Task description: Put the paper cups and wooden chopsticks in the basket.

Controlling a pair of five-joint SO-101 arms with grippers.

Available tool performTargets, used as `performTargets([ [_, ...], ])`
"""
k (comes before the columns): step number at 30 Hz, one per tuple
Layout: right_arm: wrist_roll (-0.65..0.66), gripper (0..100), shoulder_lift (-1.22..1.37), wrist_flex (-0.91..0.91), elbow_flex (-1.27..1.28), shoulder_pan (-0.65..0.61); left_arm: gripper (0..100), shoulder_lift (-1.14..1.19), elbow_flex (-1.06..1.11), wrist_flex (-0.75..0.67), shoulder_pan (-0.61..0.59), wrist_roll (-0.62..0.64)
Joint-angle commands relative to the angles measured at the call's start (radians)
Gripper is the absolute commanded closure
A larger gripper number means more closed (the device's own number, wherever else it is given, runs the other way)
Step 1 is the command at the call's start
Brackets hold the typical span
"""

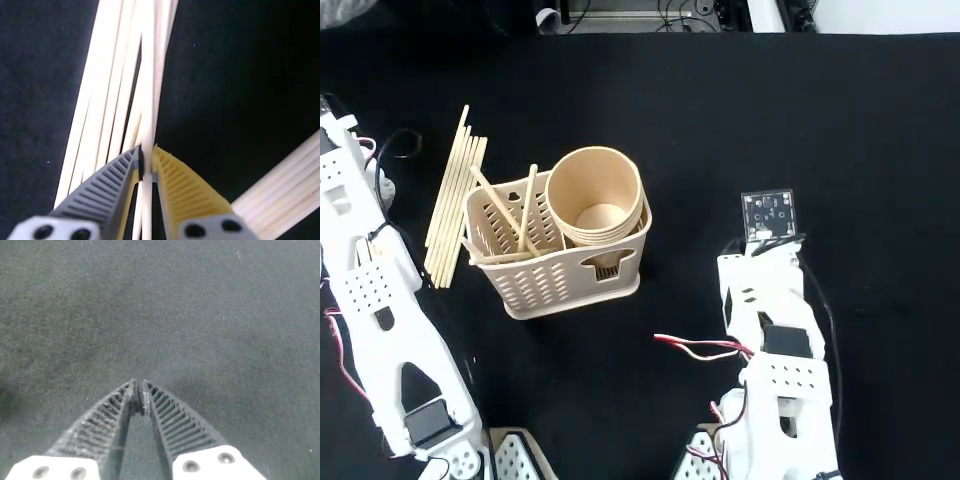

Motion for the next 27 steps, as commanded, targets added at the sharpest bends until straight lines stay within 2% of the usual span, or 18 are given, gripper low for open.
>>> performTargets([
  [1,0.011,98.6,0.004,-0.020,-0.005,-0.012,97,-0.172,0.133,0.009,0.001,-0.015],
  [8,0.011,98.6,0.004,-0.020,-0.005,-0.012,97,-0.562,0.584,0.006,0.025,-0.023],
  [10,0.011,98.6,0.004,-0.020,-0.005,-0.012,97,-0.666,0.690,0.005,0.045,-0.060],
  [19,0.011,98.6,0.004,-0.020,-0.005,-0.012,97,-1.086,1.052,-0.017,0.093,-0.103],
  [22,0.011,98.6,0.004,-0.020,-0.005,-0.012,97,-1.247,1.216,-0.100,0.094,-0.100],
  [27,0.011,98.6,0.004,-0.020,-0.005,-0.012,97,-1.574,1.607,-0.345,0.122,-0.103],
])
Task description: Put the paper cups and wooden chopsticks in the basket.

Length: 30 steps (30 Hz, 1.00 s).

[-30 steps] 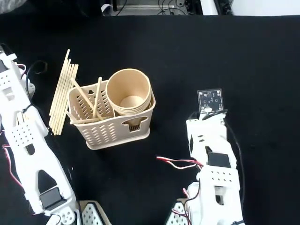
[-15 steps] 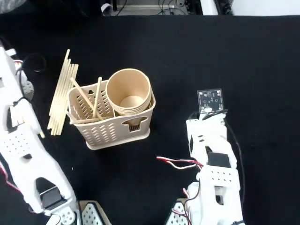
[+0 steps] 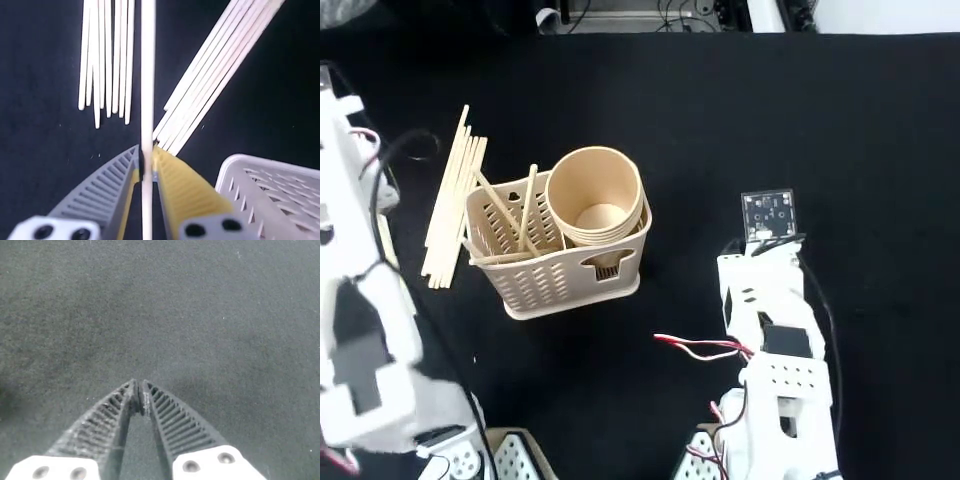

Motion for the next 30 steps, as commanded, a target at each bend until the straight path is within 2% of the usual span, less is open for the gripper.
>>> performTargets([
  [1,0.011,98.6,0.004,-0.020,-0.005,-0.012,97,-0.296,0.274,-0.172,0.036,-0.008],
  [9,0.011,98.6,0.004,-0.020,-0.005,-0.012,97,-0.870,0.587,-0.465,0.143,0.000],
  [15,0.011,98.6,0.004,-0.020,-0.005,-0.012,97,-1.274,0.783,-0.815,0.323,0.000],
  [21,0.011,98.6,0.004,-0.020,-0.005,-0.012,97,-1.591,0.963,-0.853,0.641,0.046],
  [23,0.011,98.6,0.004,-0.020,-0.005,-0.012,97,-1.636,1.026,-0.856,0.699,0.041],
  [27,0.011,98.6,0.004,-0.020,-0.005,-0.012,97,-1.640,1.182,-0.970,0.693,0.041],
  [30,0.011,98.6,0.004,-0.020,-0.005,-0.012,97,-1.640,1.294,-1.060,0.645,0.048],
])
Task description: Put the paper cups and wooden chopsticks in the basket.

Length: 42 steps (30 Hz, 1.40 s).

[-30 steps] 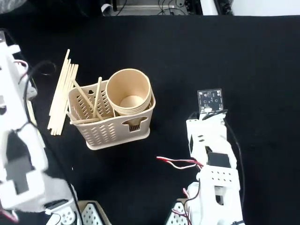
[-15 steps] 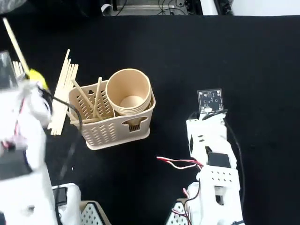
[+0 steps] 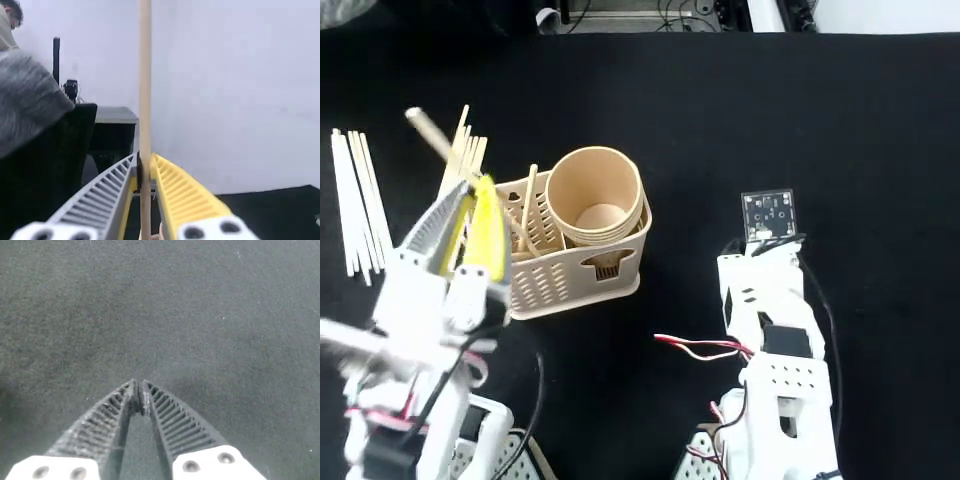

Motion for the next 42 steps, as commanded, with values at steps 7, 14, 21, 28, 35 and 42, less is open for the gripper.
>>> performTargets([
  [7,0.011,98.6,0.004,-0.020,-0.005,-0.012,83,-0.006,0.019,0.144,-0.091,0.077],
  [14,0.011,98.6,0.004,-0.020,-0.005,-0.012,79,0.049,-0.234,0.345,-0.105,0.097],
  [21,0.011,98.6,0.004,-0.020,-0.004,-0.012,79,0.508,-0.484,0.388,-0.576,0.115],
  [28,0.011,98.6,0.004,-0.020,-0.004,-0.012,79,1.122,-0.825,0.539,-0.794,0.118],
  [35,0.011,98.6,0.004,-0.020,-0.004,-0.012,79,1.657,-1.170,0.692,-0.860,-0.057],
  [42,0.011,98.6,0.004,-0.020,-0.004,-0.012,79,2.104,-1.486,0.761,-0.880,-0.138],
])
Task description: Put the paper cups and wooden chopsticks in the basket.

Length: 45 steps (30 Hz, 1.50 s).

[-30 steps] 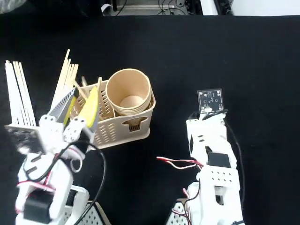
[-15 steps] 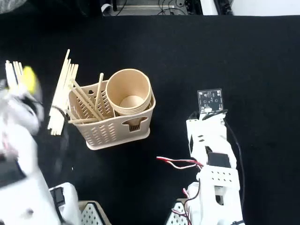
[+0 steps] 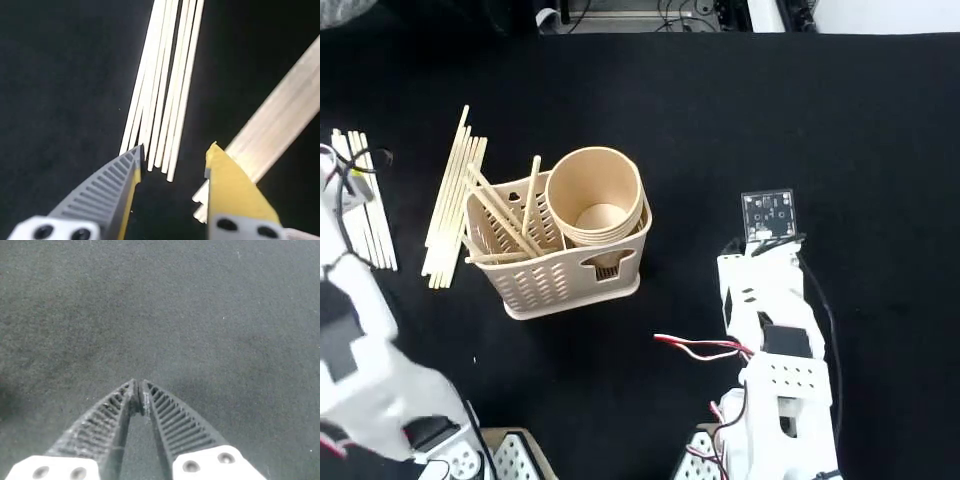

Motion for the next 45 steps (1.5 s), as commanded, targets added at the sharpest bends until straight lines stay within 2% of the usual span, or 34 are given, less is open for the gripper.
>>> performTargets([
  [1,0.011,98.6,0.004,-0.020,-0.004,-0.012,79,0.192,-0.228,0.032,-0.019,-0.015],
  [15,0.011,98.6,0.004,-0.020,-0.004,-0.014,79,0.893,-1.112,0.292,-0.001,-0.018],
  [17,0.011,98.6,0.004,-0.020,-0.004,-0.014,82,0.968,-1.219,0.331,0.001,-0.021],
  [22,0.011,98.6,0.004,-0.020,-0.004,-0.014,97,1.105,-1.440,0.411,0.012,-0.023],
  [23,0.011,98.6,0.004,-0.020,-0.004,-0.014,97,1.123,-1.474,0.430,0.015,-0.023],
  [34,0.011,98.6,0.004,-0.020,-0.005,-0.014,97,1.125,-1.469,0.468,0.084,-0.017],
  [45,0.011,98.6,0.005,-0.054,-0.002,-0.014,97,1.059,-1.455,0.470,0.091,-0.011],
])
